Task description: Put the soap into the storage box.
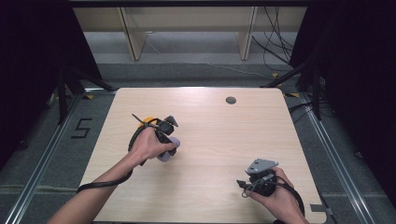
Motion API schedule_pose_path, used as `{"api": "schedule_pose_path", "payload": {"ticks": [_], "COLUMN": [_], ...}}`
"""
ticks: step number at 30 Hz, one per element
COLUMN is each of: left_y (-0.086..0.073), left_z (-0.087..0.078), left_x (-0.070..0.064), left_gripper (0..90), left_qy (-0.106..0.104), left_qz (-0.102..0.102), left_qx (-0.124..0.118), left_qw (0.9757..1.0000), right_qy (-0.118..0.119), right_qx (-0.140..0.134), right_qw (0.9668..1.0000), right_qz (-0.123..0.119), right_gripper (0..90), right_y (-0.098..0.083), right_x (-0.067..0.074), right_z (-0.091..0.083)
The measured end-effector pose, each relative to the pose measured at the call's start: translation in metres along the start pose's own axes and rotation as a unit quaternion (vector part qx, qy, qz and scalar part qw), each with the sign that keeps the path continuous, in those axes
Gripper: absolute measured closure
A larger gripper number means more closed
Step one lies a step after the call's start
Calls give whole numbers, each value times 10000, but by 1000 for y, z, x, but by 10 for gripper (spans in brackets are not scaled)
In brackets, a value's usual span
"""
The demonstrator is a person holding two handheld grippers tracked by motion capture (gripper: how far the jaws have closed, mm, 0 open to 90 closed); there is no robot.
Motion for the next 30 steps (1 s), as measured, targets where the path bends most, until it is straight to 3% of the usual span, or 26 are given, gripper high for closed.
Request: {"api": "schedule_pose_path", "payload": {"ticks": [6, 7, 9, 11, 30], "left_y": [0, 0, 0, 0, -2], "left_z": [-2, -1, -3, -3, -8], "left_x": [5, 5, 8, 9, 21], "left_gripper": [493, 493, 493, 493, 493], "left_qy": [29, 56, 50, 61, 105], "left_qz": [-77, -117, -95, -141, -257], "left_qx": [12, -86, 8, -6, -28], "left_qw": [10000, 9999, 9999, 9999, 9996], "right_qy": [-20, -34, -41, 22, -30], "right_qx": [-69, -101, -126, -83, -114], "right_qw": [10000, 9999, 9999, 9999, 9999], "right_qz": [7, 12, 6, 88, 20], "right_gripper": [495, 495, 495, 494, 493], "right_y": [0, 0, 0, 0, 0], "right_x": [0, 0, 0, 1, 0], "right_z": [1, 1, 2, 1, 2]}}
Point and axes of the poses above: each handheld gripper's, and its own axes: z roughly forward along the jaws, y roughly out of its top, x roughly to its left, the point moved 2 cm from there along z, roughly forward along the jaws, and after that the axes turned 9 degrees about z, right-handed, at the moved point
